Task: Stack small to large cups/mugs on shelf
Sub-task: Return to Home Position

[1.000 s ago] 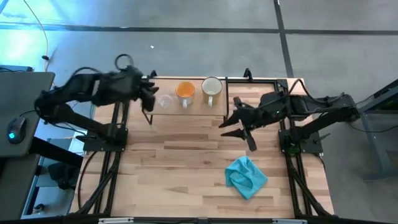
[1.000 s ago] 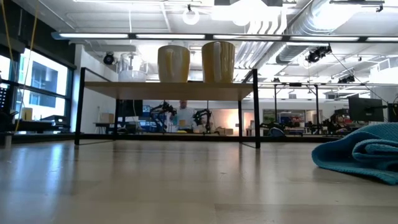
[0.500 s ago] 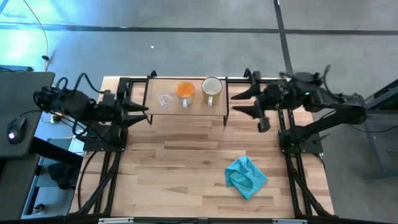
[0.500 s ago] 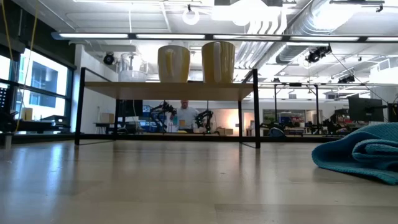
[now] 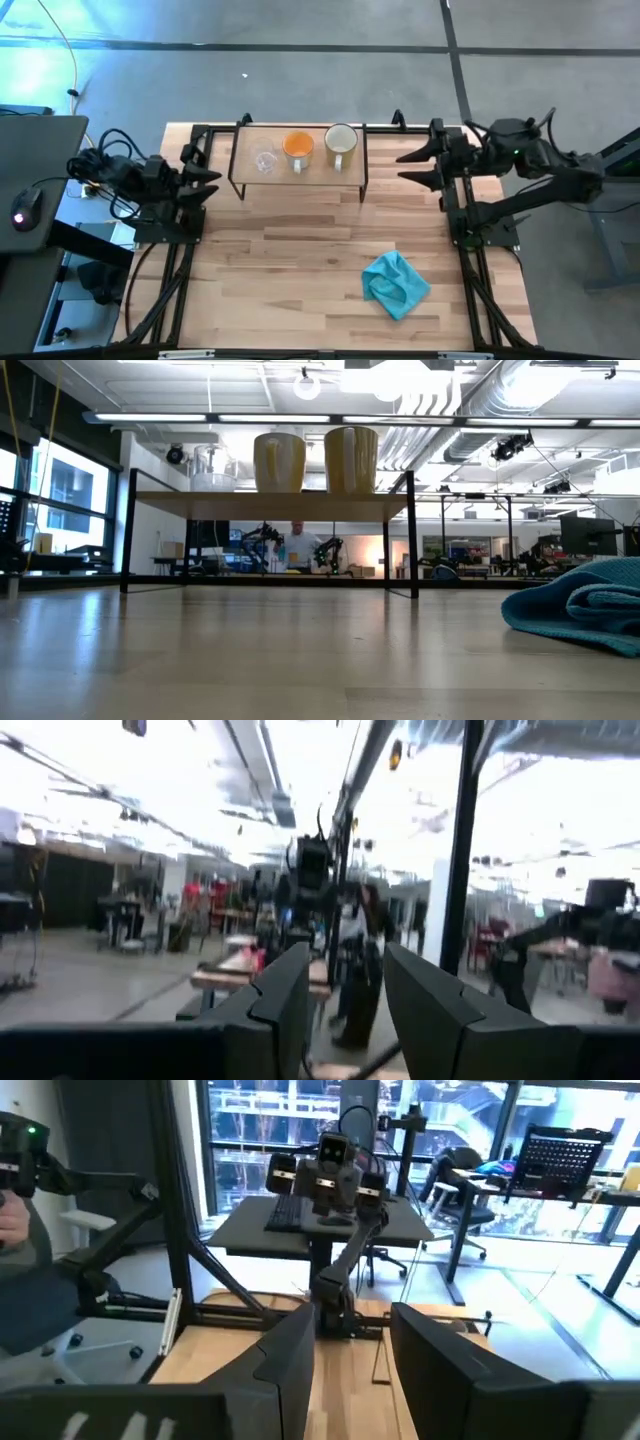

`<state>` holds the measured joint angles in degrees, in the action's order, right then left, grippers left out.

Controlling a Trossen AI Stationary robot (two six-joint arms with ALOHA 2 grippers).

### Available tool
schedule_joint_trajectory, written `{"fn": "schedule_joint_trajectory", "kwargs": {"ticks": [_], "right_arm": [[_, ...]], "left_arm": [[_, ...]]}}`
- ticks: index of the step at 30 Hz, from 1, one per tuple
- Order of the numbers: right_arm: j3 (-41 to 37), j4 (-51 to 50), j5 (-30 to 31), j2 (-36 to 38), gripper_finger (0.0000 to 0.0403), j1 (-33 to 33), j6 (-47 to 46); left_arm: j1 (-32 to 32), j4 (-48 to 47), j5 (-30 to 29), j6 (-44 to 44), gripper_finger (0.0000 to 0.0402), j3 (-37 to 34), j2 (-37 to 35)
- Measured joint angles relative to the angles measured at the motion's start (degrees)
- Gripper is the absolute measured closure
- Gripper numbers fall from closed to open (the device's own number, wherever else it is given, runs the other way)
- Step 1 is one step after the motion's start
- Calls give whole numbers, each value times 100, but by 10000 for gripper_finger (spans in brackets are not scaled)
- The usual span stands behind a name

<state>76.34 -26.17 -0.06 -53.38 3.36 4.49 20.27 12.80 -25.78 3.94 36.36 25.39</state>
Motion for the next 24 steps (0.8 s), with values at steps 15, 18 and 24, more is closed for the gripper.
{"fn": "schedule_joint_trajectory", "kwargs": {"ticks": [15, 18, 24], "right_arm": [[-3424, 2678, 838, 2170, 277, 0, -661], [-3744, 2773, 1031, 2534, 277, 0, -765], [-3976, 2739, 1164, 2925, 277, 0, -808]], "left_arm": [[0, 249, -1050, 33, 282, -707, -241], [-2, 413, -1561, 50, 282, -943, -291], [-2, 1030, -2036, 283, 282, -1542, -681]]}}
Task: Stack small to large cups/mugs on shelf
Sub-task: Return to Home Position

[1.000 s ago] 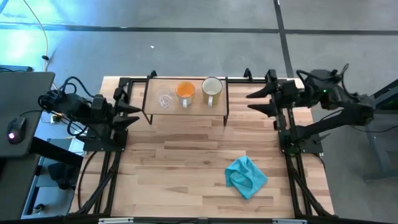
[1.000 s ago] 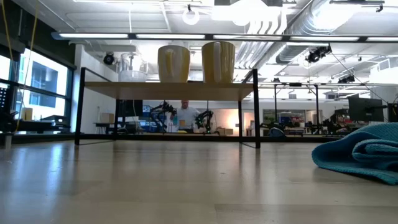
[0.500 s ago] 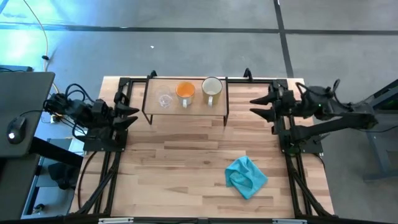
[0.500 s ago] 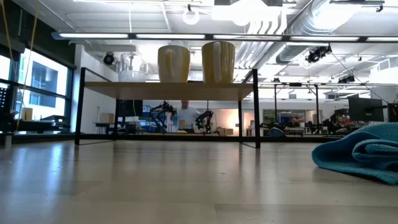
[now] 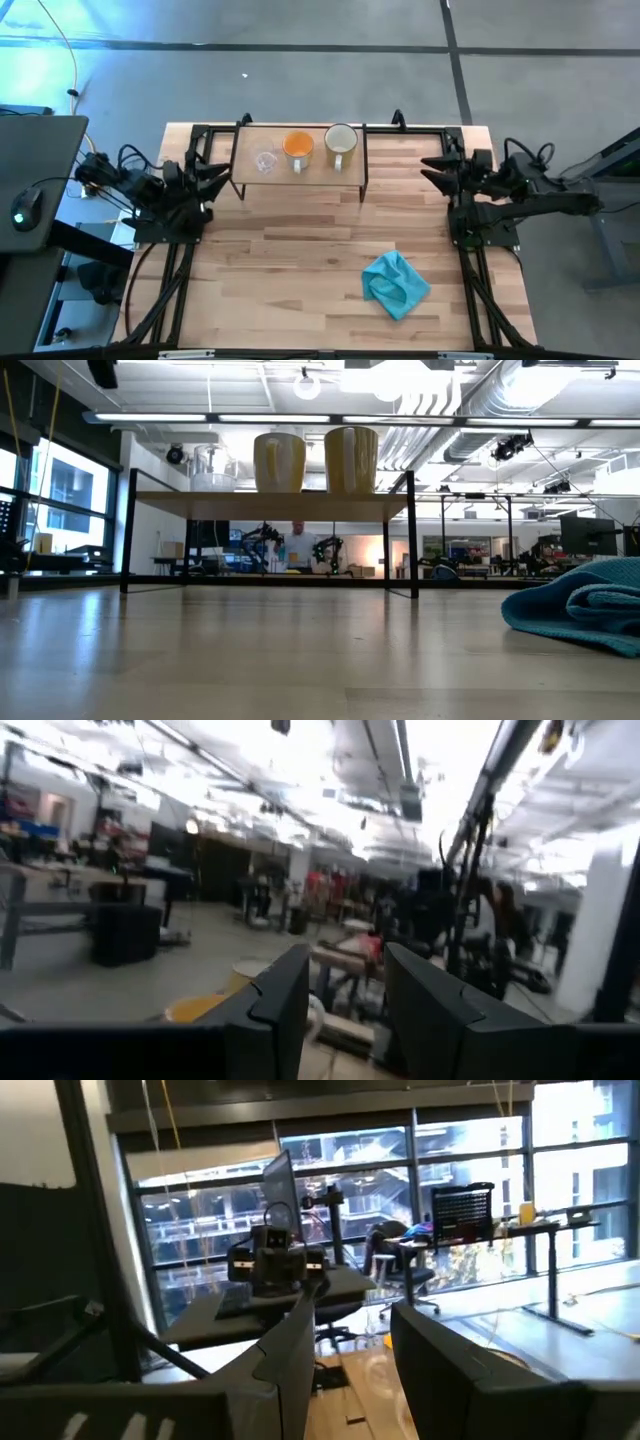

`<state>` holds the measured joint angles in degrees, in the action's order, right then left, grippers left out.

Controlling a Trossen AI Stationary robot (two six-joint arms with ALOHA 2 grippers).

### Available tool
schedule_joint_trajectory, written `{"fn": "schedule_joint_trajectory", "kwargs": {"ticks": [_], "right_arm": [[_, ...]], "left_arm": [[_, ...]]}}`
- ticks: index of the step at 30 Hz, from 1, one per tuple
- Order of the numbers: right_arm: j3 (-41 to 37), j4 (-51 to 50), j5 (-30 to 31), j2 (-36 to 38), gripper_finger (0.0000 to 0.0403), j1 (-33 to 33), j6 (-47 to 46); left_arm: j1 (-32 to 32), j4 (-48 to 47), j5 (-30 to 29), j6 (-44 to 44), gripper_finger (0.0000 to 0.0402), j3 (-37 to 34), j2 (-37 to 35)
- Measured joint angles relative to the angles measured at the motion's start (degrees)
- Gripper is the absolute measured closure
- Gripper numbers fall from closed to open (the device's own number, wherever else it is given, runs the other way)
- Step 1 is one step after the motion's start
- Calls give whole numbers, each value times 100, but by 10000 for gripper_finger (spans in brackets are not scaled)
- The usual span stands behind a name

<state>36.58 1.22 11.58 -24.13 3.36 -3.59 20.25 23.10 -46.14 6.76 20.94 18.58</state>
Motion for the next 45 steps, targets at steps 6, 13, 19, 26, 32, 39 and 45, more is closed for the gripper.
{"fn": "schedule_joint_trajectory", "kwargs": {"ticks": [6, 13, 19, 26, 32, 39, 45], "right_arm": [[0, -161, 532, 145, 277, 0, 319], [0, -550, 1284, 149, 277, 2, 360], [0, -646, 1642, 417, 277, 0, 406], [4, -937, 1365, 661, 277, 0, 271], [4, -1415, 1083, 646, 277, 0, -14], [4, -1633, 926, 646, 277, 0, 95], [4, -1644, 919, 646, 277, 0, 104]], "left_arm": [[0, 582, -33, 769, 282, -371, -798], [0, 142, -417, 1520, 282, -388, -1832], [0, 217, -931, 2085, 282, -358, -1827], [0, -250, -577, 1612, 282, -357, -1822], [0, -1235, -215, 608, 282, -364, -1822], [-2, -747, -631, 1133, 283, -730, -1822], [-4, 781, -376, 2228, 315, -1069, -1822]]}}
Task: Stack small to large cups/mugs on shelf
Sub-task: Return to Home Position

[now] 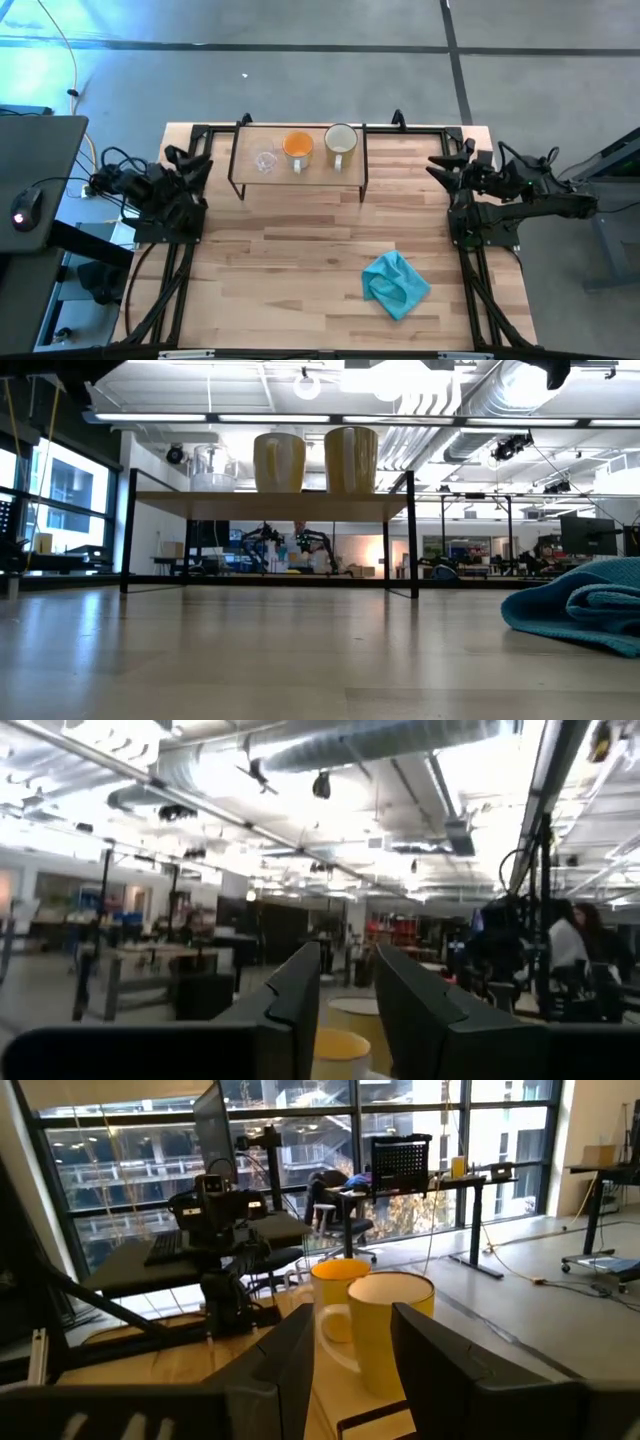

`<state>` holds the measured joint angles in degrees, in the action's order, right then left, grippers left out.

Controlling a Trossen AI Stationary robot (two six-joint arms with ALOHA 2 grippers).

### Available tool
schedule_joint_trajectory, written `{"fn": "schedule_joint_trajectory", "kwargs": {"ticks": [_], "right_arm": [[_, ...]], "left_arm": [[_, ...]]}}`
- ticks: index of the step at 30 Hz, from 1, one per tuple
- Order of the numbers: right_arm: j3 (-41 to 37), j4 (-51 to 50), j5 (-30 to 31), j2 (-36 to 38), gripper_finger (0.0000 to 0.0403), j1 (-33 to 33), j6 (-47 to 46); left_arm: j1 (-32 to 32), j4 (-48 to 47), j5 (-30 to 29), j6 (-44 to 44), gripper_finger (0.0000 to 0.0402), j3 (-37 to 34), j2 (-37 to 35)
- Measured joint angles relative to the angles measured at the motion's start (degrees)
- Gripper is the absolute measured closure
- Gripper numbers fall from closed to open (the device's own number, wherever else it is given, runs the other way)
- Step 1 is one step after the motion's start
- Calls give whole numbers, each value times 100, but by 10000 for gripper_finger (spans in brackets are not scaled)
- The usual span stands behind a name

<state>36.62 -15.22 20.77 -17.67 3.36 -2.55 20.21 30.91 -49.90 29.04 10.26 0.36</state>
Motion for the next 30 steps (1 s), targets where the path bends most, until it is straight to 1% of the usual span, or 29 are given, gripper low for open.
{"fn": "schedule_joint_trajectory", "kwargs": {"ticks": [3, 7, 17, 19, 25, 27, 30], "right_arm": [[0, 0, -103, 0, 277, 2, -49], [0, -21, -211, 0, 277, 2, -153], [0, -140, -225, -7, 277, 1, -321], [0, -140, -223, -9, 277, 2, -364], [0, -190, -220, -28, 277, 1, -367], [0, -277, -218, -50, 277, 2, -409], [-2, -480, -174, -123, 277, 2, -537]], "left_arm": [[2, 59, 189, 7, 336, -107, 0], [2, -127, 570, -406, 358, -318, 1], [2, -201, 1451, -1310, 386, -985, 0], [2, -345, 1807, -1462, 390, -983, 2], [4, -600, 3182, -1695, 401, -979, 1], [6, -880, 3302, -1869, 400, -979, 0], [4, -1655, 3201, -2330, 399, -979, 2]]}}
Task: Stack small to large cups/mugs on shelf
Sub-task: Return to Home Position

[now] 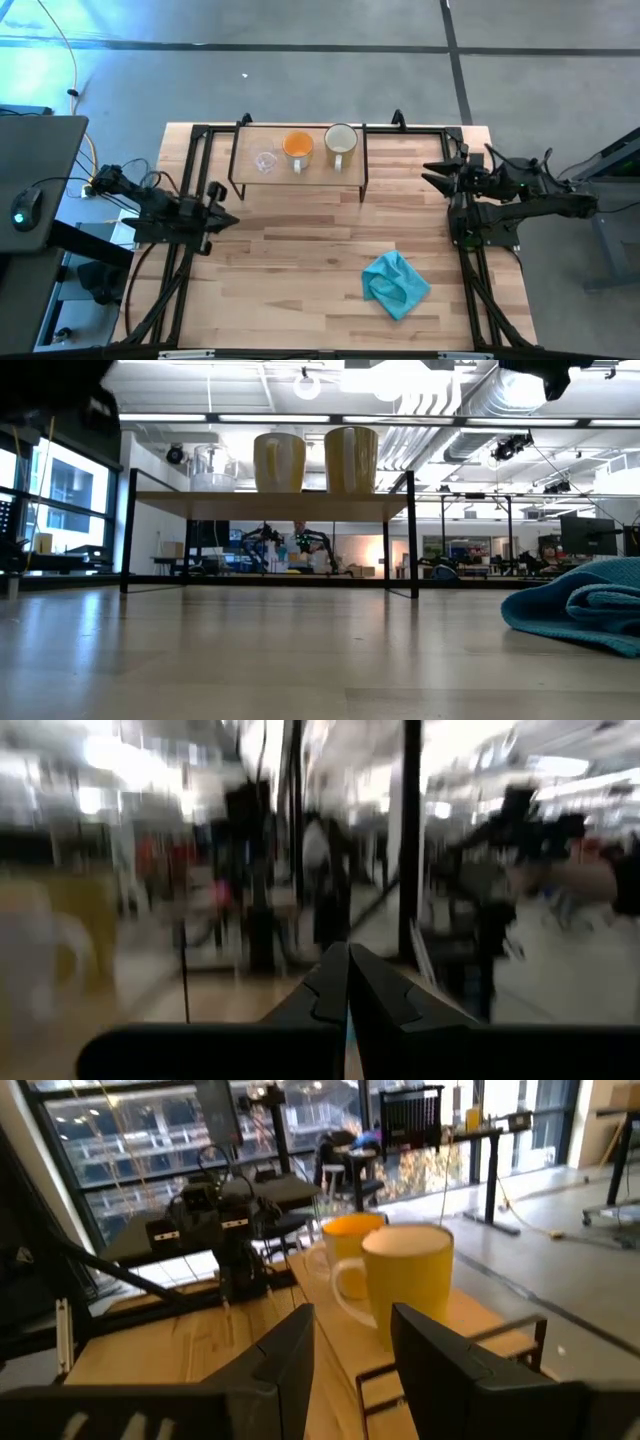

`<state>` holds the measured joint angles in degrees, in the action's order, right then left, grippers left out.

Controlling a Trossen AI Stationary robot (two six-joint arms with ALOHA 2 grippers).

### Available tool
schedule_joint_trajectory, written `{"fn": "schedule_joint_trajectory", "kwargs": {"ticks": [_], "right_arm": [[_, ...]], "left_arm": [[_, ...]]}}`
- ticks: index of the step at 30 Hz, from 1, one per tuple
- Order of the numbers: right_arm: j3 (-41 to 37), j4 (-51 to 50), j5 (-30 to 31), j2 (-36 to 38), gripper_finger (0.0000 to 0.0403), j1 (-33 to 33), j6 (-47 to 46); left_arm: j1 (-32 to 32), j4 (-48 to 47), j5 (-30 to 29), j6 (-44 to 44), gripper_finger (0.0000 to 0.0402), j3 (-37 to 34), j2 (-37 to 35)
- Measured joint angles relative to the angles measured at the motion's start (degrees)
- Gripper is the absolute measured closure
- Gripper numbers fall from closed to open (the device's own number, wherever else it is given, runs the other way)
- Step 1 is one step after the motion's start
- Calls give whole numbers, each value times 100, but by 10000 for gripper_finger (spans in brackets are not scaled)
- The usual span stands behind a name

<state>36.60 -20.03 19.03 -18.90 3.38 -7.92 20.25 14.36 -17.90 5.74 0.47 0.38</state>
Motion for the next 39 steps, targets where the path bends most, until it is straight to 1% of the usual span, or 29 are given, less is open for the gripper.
{"fn": "schedule_joint_trajectory", "kwargs": {"ticks": [3, 6, 12, 16, 20, 23, 25, 27, 30, 32, 34, 36, 39], "right_arm": [[0, -125, 15, -97, 277, 0, -125], [0, -155, 22, -189, 277, 0, -123], [0, -240, 19, -333, 277, 0, -269], [0, -508, 5, -353, 277, 0, -455], [0, -577, 6, -366, 277, -2, -514], [0, -572, 5, -365, 277, -1, -514], [0, -567, 5, -364, 277, 0, -514], [0, -567, 5, -364, 277, 0, -514], [0, -564, 5, -366, 277, -1, -514], [0, -561, 5, -364, 277, 0, -514], [0, -544, 6, -366, 277, 0, -514], [0, -545, 5, -366, 277, 0, -539], [0, -545, 6, -366, 277, 0, -617]], "left_arm": [[0, -698, -20, -659, 401, 0, 0], [0, -1013, 267, -1007, 399, 0, 0], [0, -1188, 799, -1030, 400, 0, 87], [0, -1203, 824, -1013, 400, 0, 338], [-2, -1139, 325, -869, 400, 0, 731], [-4, -1104, -249, -646, 400, 0, 938], [-4, -1052, -678, -544, 401, 0, 975], [-4, -1027, -981, -405, 400, 0, 958], [-23, -831, -1321, -96, 401, 2, 919], [-187, -698, -1411, 109, 401, 2, 908], [-465, -564, -1400, 271, 400, 2, 907], [-863, -423, -1168, 362, 399, 4, 905], [-1526, -382, -292, 351, 401, 4, 905]]}}
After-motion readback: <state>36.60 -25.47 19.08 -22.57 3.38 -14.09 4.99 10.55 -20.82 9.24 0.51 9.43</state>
